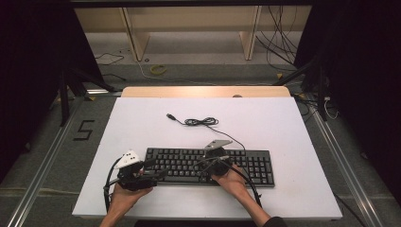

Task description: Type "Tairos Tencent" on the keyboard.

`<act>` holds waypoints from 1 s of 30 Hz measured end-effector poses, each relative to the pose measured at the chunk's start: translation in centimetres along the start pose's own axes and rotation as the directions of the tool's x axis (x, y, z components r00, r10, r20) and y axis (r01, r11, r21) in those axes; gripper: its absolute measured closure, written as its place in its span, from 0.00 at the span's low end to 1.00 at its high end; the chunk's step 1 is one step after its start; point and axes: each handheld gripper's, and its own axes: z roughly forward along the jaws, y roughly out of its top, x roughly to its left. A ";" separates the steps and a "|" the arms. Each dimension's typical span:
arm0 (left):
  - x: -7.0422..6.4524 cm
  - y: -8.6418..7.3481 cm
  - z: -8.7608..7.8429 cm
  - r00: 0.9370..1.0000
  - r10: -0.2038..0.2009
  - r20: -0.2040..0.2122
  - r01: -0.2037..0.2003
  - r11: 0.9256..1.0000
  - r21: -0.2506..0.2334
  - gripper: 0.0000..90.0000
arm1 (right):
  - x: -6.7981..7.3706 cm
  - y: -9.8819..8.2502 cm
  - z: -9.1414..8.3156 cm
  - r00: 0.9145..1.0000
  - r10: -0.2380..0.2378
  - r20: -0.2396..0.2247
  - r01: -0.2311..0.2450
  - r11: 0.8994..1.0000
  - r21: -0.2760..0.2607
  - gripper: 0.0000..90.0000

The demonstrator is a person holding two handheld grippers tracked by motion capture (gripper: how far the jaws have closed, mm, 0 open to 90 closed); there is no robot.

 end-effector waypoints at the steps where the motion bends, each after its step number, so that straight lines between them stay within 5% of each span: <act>1: 0.0 0.0 0.0 1.000 -0.003 -0.004 0.003 1.000 -0.004 0.33 | 0.0 0.0 0.0 1.000 0.001 0.001 -0.001 1.000 0.000 1.00; 9: 0.5 0.0 0.0 1.000 -0.010 -0.025 0.009 1.000 -0.012 0.34 | -0.3 0.1 -0.7 0.999 0.030 -0.015 -0.031 0.999 -0.040 0.94; 14: 0.9 -0.1 0.3 0.999 -0.021 -0.046 0.021 1.000 -0.005 0.39 | -0.4 0.1 -1.7 0.998 0.040 -0.045 -0.044 0.995 -0.092 0.79; 18: 1.0 -0.1 0.5 0.998 -0.021 -0.054 0.021 1.000 0.001 0.47 | -0.1 -0.1 -2.4 0.997 0.032 -0.067 -0.039 0.993 -0.108 0.63; 30: 1.4 -0.1 1.4 0.997 -0.010 -0.082 0.016 0.997 0.076 0.77 | 0.4 -0.7 -4.3 0.995 0.018 -0.097 -0.033 0.988 -0.149 0.45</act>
